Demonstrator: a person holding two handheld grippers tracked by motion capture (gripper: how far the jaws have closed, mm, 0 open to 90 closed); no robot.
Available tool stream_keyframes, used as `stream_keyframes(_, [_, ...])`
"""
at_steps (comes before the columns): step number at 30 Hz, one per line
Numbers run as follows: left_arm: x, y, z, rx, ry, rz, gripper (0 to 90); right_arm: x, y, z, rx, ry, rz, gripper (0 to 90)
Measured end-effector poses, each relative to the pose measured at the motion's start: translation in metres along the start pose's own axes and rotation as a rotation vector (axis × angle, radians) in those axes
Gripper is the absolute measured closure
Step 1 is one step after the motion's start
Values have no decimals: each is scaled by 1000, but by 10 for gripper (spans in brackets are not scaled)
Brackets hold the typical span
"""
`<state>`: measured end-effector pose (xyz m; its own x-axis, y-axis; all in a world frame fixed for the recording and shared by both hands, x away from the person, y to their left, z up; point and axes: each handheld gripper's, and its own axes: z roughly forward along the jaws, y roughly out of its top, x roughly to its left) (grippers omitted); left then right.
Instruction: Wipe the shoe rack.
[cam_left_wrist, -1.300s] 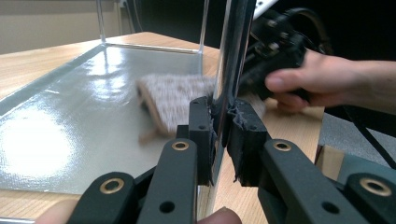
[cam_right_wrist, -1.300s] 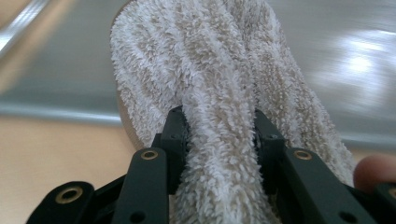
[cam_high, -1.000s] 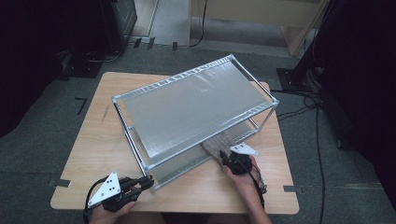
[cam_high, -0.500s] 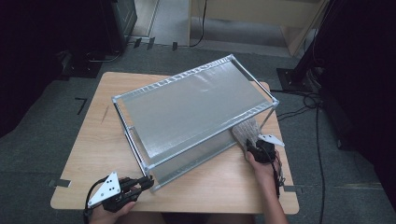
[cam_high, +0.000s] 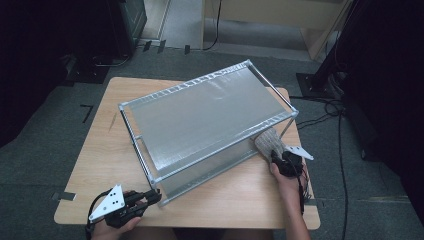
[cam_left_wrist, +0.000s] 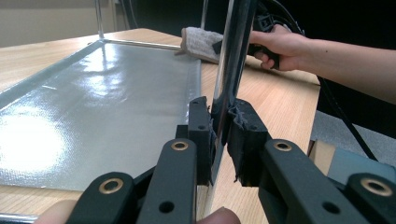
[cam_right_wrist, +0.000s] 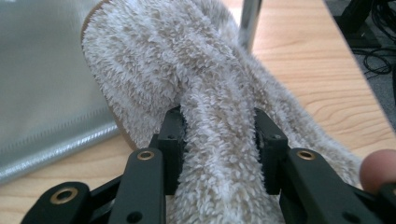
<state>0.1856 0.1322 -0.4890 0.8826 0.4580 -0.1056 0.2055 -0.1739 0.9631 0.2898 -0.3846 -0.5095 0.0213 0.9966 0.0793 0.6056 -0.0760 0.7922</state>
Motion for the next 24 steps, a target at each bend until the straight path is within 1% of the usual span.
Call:
stream_keyframes(1, [0, 0, 0, 0, -2, -3, 802, -1, 2, -2, -7, 0, 10, 635])
stream_keyframes(2, [0, 0, -1, 0, -2, -4, 802, -3, 4, -4, -24, 5, 9, 637])
stream_keyframes(3, [1, 0, -1, 0, -3, -4, 802, -3, 8, -8, -41, 9, 25, 639])
stream_keyframes(4, [1, 0, -1, 0, -3, -4, 801, -6, 12, -13, -72, 8, 25, 641])
stream_keyframes(5, [1, -1, -1, -1, -5, -5, 801, -7, 16, -17, -92, 5, 29, 643])
stream_keyframes(8, [1, -1, -1, -2, -7, -7, 801, -12, 30, -35, -155, 15, 58, 643])
stream_keyframes(11, [1, -1, -1, -3, -8, -7, 801, -11, 41, -53, -248, 33, 41, 648])
stream_keyframes(12, [1, -1, -1, -4, -8, -7, 801, -10, 43, -57, -267, 35, 41, 649])
stream_keyframes(14, [1, -1, -1, -2, -6, -7, 801, -7, 48, -67, -325, 52, 37, 652])
stream_keyframes(15, [1, -1, -1, -2, -5, -7, 801, -6, 50, -70, -340, 56, 35, 654])
stream_keyframes(18, [1, -1, -1, -2, -4, -7, 801, -2, 53, -79, -387, 47, 24, 659])
stream_keyframes(20, [1, -1, -1, -3, -5, -8, 801, -2, 53, -78, -388, 42, 15, 661])
stream_keyframes(21, [1, -1, 0, -4, -6, -7, 801, -2, 51, -74, -364, 27, 11, 663])
stream_keyframes(23, [1, -1, 0, -3, -5, -7, 801, -3, 47, -66, -327, 13, 6, 662])
stream_keyframes(24, [1, -1, 0, -2, -4, -6, 801, -5, 41, -57, -276, -2, -8, 662])
